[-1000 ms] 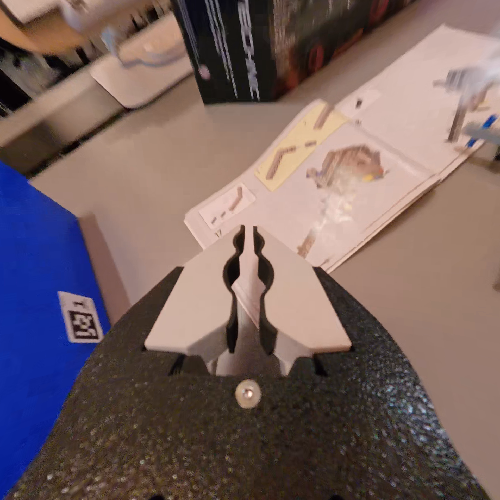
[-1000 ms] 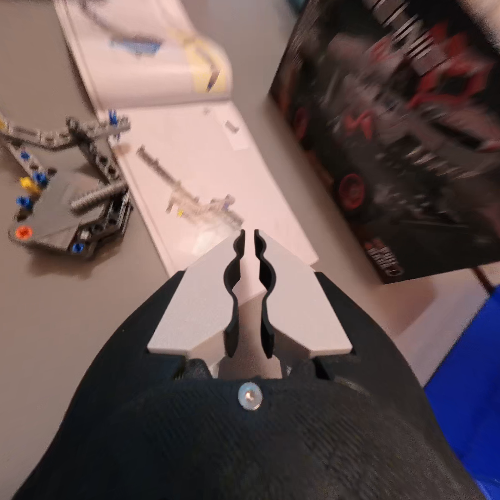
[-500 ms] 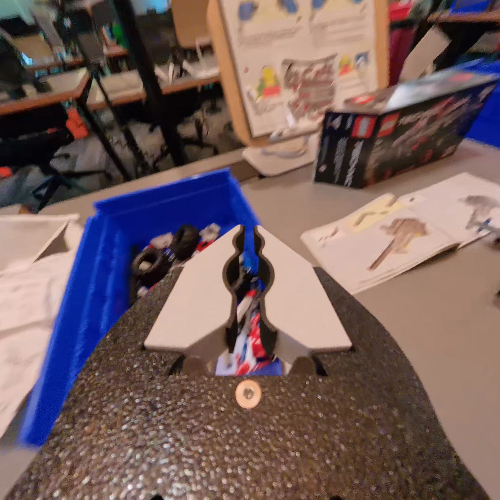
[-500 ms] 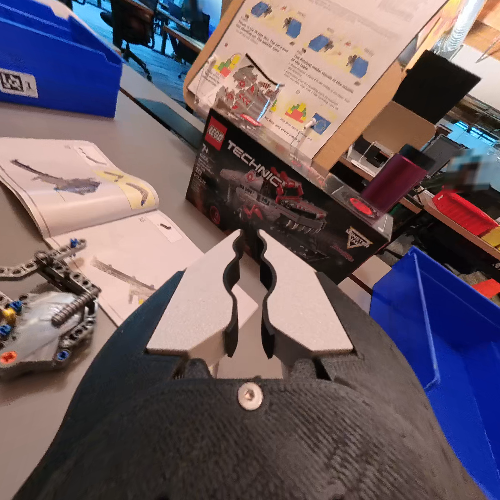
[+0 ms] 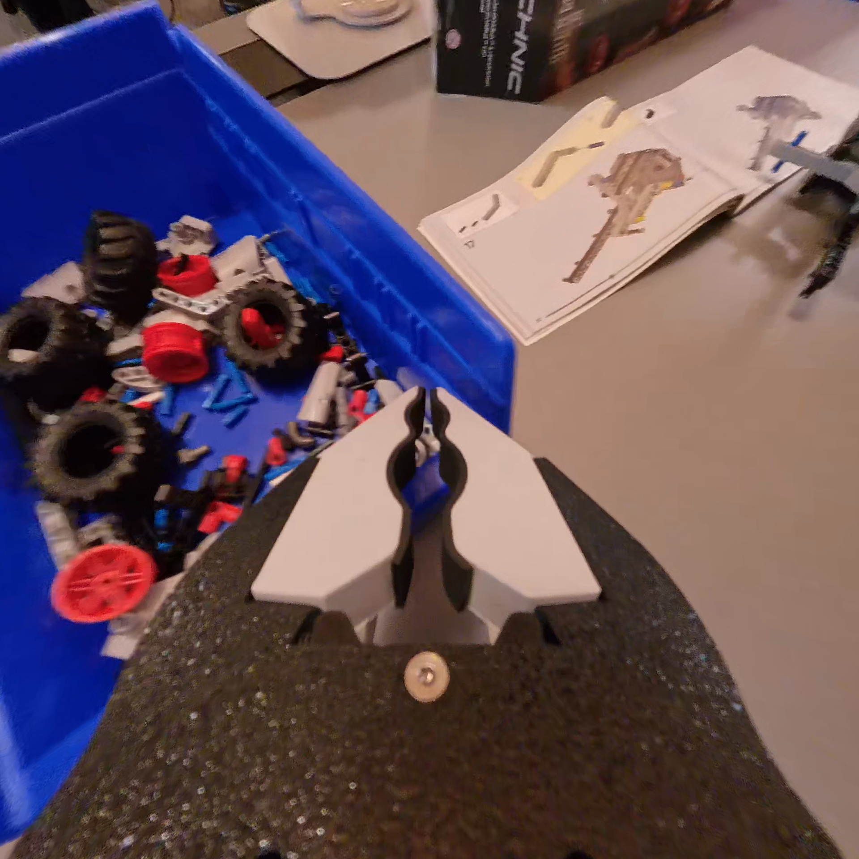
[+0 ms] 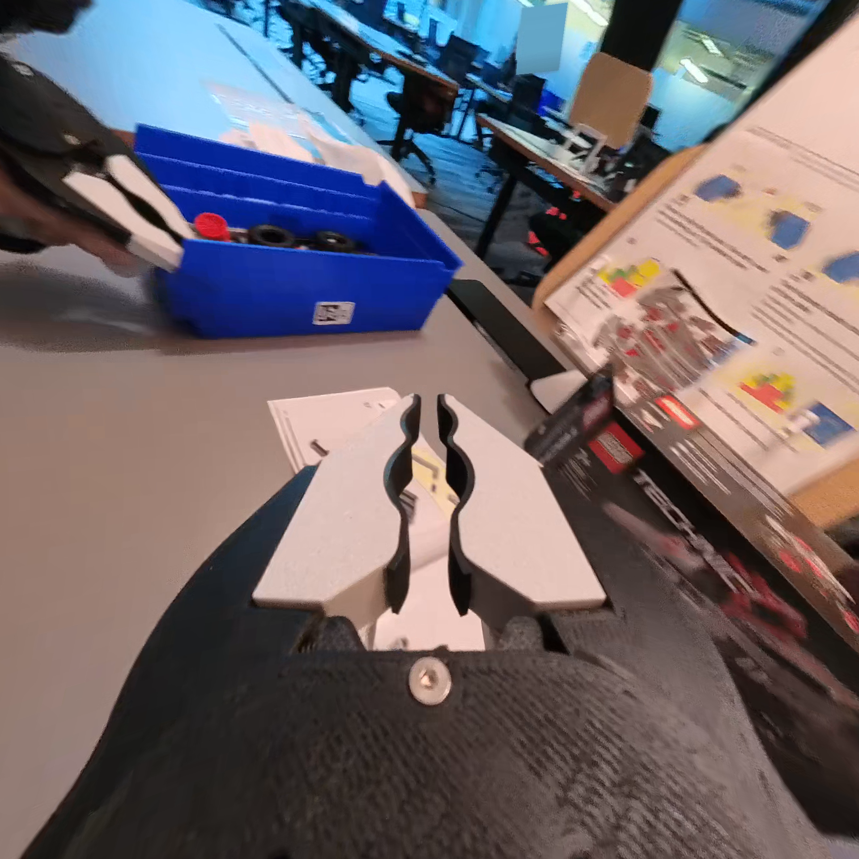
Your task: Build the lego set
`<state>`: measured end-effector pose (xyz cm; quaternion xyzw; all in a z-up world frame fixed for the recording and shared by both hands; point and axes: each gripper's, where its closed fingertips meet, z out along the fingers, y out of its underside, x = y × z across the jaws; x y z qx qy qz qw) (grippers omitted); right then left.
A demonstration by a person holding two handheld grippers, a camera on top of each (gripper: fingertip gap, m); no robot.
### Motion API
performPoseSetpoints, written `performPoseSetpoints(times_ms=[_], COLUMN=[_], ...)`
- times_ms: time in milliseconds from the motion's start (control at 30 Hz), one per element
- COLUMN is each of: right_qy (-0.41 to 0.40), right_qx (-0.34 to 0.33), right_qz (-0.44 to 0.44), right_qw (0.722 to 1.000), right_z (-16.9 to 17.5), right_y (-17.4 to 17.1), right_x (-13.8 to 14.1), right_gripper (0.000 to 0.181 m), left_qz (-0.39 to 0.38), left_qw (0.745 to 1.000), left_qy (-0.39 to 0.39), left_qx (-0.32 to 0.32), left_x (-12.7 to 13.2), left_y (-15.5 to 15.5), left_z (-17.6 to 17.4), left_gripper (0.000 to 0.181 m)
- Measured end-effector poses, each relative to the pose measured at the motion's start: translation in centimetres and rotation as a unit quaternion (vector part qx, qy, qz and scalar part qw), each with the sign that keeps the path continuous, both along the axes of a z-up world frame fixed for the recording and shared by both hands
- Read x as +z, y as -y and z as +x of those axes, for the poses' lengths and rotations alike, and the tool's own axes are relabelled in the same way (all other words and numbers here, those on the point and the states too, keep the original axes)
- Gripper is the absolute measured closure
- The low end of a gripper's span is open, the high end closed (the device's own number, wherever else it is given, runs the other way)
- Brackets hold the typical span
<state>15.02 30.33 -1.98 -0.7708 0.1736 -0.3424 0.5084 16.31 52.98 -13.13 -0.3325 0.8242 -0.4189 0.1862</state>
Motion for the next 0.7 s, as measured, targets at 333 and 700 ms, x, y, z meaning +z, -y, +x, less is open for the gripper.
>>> performPoseSetpoints(times_ms=[333, 700], right_qy=[0.01, 0.02], right_qx=[0.011, -0.037], right_qz=[-0.036, -0.014], right_qw=[0.999, 0.999], right_z=[1.0, 1.9], right_y=[-1.8, 6.3], right_x=[0.2, -0.4], right_gripper=[0.174, 0.173], left_qz=[0.257, 0.316], left_qw=[0.959, 0.933], left_qy=[-0.103, -0.157], left_qx=[-0.066, -0.066], left_x=[-3.0, -5.6], left_y=[-8.0, -7.4], left_z=[7.7, 9.4], left_gripper=[0.17, 0.175])
